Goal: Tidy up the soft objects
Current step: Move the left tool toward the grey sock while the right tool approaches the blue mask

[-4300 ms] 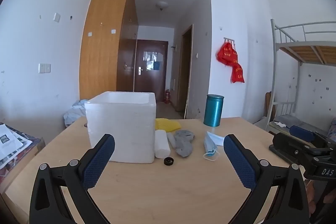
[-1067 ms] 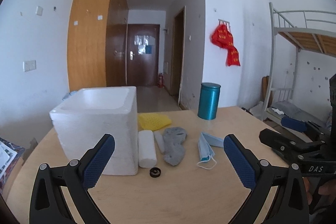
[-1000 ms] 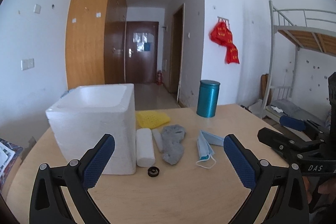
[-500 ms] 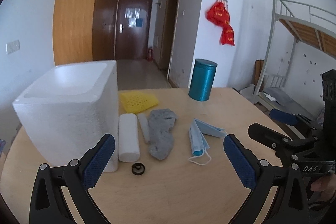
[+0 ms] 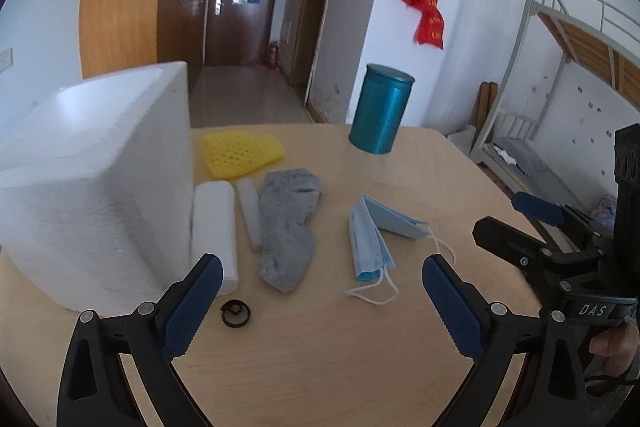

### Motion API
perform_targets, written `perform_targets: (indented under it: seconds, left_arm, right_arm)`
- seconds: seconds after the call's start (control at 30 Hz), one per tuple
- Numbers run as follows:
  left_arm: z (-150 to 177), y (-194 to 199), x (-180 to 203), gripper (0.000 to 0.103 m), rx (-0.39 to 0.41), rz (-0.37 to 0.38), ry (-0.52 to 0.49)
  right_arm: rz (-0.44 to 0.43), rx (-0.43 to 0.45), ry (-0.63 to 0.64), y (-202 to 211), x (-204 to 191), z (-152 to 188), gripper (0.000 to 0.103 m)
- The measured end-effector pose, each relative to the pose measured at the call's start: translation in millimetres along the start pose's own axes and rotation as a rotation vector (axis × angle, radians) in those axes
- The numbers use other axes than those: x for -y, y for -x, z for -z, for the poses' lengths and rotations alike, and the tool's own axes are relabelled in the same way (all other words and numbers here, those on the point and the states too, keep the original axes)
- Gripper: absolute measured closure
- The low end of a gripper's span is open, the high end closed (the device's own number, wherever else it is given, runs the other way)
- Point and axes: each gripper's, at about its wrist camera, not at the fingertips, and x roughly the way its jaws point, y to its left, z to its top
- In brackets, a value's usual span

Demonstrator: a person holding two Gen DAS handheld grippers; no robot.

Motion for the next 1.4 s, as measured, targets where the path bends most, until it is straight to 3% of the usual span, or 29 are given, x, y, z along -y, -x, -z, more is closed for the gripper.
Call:
perform_targets:
  seconds: [0.37, 0.63, 0.93, 1.17, 1.3, 1.4]
  left_arm:
    - [-3, -37, 2, 0.007, -0.044, -0.024, -0.039]
    - [-6, -70, -2, 0.015, -0.106, 0.047, -0.051]
    - [-8, -110, -17, 0.017, -0.159, -0.015, -0.022]
    - [-5, -124, -22, 0.026, -0.185, -0.041, -0.027]
    - [-6, -129, -21, 0.032, -0.188, -0.062, -0.037]
    - [-7, -136, -17, 0.036, -0.188, -0.077, -0.048]
  right_arm:
    - [0.029, -0.083, 0.005, -30, 14, 3, 0.001]
    - [0.024, -0.133, -0.006, -47, 25, 8, 0.001]
    - [0.003, -0.135, -0.002, -49, 24, 8, 0.001]
    - [0.009, -0.172, 0.018, -69, 25, 6, 0.001]
    - [0.042, -0.208, 0.068, -87, 23, 5, 0.008]
    - [0.019, -0.238, 0.073, -100, 23, 7, 0.015]
